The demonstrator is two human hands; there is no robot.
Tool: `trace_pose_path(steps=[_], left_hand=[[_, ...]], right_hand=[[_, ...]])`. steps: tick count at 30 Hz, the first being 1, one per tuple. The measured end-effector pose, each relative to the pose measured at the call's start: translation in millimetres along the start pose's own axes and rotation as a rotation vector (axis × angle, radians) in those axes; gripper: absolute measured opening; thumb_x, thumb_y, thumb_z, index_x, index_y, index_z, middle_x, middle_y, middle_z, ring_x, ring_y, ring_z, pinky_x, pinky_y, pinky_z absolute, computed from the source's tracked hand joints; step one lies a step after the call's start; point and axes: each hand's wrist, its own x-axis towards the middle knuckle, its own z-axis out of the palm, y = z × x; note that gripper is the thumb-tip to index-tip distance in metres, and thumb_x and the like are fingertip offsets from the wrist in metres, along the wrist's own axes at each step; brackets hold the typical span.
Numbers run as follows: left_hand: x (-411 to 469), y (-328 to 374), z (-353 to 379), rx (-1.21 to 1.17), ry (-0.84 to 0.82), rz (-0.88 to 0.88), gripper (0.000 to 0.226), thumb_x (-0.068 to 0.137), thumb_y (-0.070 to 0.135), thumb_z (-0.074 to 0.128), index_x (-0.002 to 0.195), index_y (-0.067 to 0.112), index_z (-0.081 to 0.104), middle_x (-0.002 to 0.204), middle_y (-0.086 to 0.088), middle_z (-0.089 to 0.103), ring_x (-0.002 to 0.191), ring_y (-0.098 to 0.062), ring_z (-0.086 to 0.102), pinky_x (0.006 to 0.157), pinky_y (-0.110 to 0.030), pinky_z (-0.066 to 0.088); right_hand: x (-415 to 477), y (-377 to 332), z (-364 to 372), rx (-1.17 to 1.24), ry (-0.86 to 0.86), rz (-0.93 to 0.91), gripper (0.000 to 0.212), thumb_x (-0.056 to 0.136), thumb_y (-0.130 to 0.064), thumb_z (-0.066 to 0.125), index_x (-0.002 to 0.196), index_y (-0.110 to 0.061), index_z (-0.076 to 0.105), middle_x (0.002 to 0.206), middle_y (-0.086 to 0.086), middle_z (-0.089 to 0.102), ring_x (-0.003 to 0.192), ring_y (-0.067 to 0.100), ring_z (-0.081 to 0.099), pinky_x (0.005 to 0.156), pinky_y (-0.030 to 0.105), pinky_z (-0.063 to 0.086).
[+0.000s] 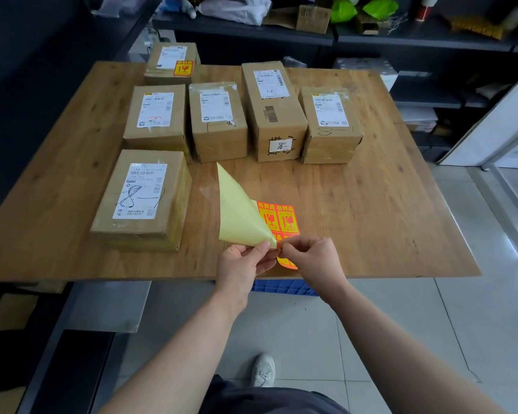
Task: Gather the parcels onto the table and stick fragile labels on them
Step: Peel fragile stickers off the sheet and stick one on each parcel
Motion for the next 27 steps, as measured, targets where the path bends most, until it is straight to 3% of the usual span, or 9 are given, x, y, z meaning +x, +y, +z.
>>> trace_pose_path(steps=[4, 10, 14, 21, 27], left_hand=[[1.0, 0.9, 0.7, -0.081, -0.004, -0.018, 0.018, 0.087, 0.003, 0.063, 0.103, -0.005, 0.066, 0.095, -0.018, 0.072, 0.085, -0.026, 0.071, 0.075, -0.031, 0.059], [1.5, -0.5, 3.9, -0.061, 0.022, -0.013, 0.017, 0.087, 0.007, 0.065, 0.101, -0.002, 0.068, 0.094, -0.017, 0.073, 0.086, -0.026, 0.07, 0.078, -0.033, 0.059], [2.1, 0.7, 5.0, -0.063, 0.013, -0.023, 0.015, 0.087, 0.007, 0.065, 0.099, 0.0, 0.069, 0.088, -0.012, 0.074, 0.08, -0.019, 0.07, 0.074, -0.029, 0.059], [4.2, 0.0, 5.2, -0.023, -0.024, -0.009, 0.008, 0.087, 0.007, 0.065, 0.092, 0.005, 0.07, 0.084, -0.009, 0.074, 0.078, -0.017, 0.07, 0.074, -0.027, 0.057], [7.8, -5.3, 3.9, 0.02, -0.007, -0.003, 0.015, 0.087, 0.008, 0.065, 0.098, 0.0, 0.069, 0.091, -0.017, 0.073, 0.087, -0.026, 0.07, 0.08, -0.033, 0.056]], right_hand=[[-0.1, 2.1, -0.6, 0.026, -0.015, -0.036, 0.005, 0.082, -0.013, 0.07, 0.083, -0.013, 0.075, 0.078, 0.0, 0.074, 0.077, 0.015, 0.07, 0.071, 0.026, 0.058], [-0.5, 0.6, -0.3, 0.015, -0.041, -0.091, 0.007, 0.08, -0.018, 0.075, 0.087, -0.016, 0.077, 0.079, -0.006, 0.075, 0.076, 0.01, 0.07, 0.071, 0.023, 0.057], [1.2, 0.7, -0.3, 0.029, -0.035, -0.084, 0.009, 0.08, -0.02, 0.076, 0.087, -0.014, 0.077, 0.079, -0.004, 0.075, 0.076, 0.013, 0.07, 0.073, 0.029, 0.058], [2.3, 1.7, -4.3, 0.125, -0.058, 0.005, 0.009, 0.081, -0.018, 0.074, 0.084, -0.01, 0.076, 0.081, 0.005, 0.075, 0.083, 0.022, 0.071, 0.081, 0.038, 0.058], [5.6, 1.4, -5.6, 0.12, -0.003, 0.101, 0.007, 0.083, -0.01, 0.068, 0.077, -0.008, 0.071, 0.072, 0.004, 0.073, 0.071, 0.015, 0.069, 0.077, 0.039, 0.056]])
